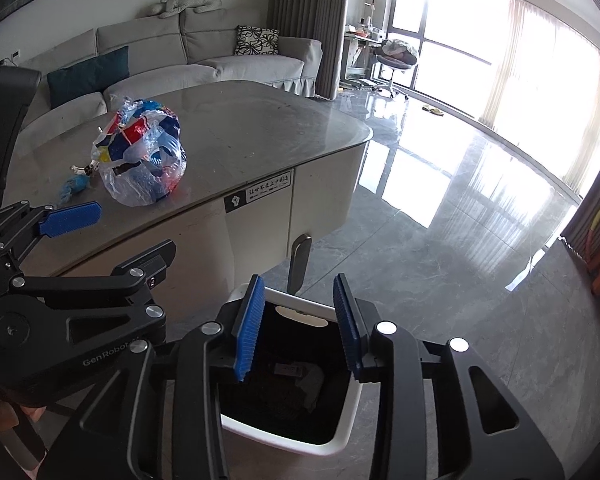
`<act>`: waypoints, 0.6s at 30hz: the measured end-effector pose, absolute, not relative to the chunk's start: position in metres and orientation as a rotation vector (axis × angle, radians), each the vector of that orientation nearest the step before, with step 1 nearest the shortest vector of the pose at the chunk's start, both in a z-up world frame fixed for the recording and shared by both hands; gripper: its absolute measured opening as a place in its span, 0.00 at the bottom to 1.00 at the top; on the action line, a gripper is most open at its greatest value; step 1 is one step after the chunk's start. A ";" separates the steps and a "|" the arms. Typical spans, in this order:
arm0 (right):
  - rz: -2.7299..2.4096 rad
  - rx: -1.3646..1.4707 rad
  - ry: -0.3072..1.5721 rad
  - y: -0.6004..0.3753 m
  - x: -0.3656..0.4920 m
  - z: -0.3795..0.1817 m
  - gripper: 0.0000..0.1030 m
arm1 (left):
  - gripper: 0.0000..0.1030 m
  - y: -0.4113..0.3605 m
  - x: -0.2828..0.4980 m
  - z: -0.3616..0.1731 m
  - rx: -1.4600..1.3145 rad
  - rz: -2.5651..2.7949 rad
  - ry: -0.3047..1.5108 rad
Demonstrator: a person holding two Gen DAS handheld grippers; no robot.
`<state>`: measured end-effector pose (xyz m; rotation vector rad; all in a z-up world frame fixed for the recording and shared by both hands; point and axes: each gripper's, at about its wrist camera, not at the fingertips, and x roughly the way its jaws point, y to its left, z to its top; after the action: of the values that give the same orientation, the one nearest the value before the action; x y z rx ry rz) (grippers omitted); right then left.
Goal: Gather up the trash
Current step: 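Move both grippers back over the table toward the round cartoon lid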
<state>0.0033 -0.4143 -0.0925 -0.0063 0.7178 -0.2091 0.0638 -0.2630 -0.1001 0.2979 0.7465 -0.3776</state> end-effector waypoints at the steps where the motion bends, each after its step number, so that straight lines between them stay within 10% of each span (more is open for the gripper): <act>1: -0.200 -0.010 0.713 -0.410 0.006 -0.090 0.40 | 0.82 -0.256 0.065 -0.098 0.292 -0.362 0.739; 18: -0.074 -0.079 0.639 -0.322 0.056 -0.070 0.76 | 0.89 -0.137 0.106 -0.087 0.177 -0.144 0.742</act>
<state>0.0559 -0.3224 -0.0698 -0.0789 0.6390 -0.0742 0.1063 -0.1365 -0.0868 0.1772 0.7425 -0.1436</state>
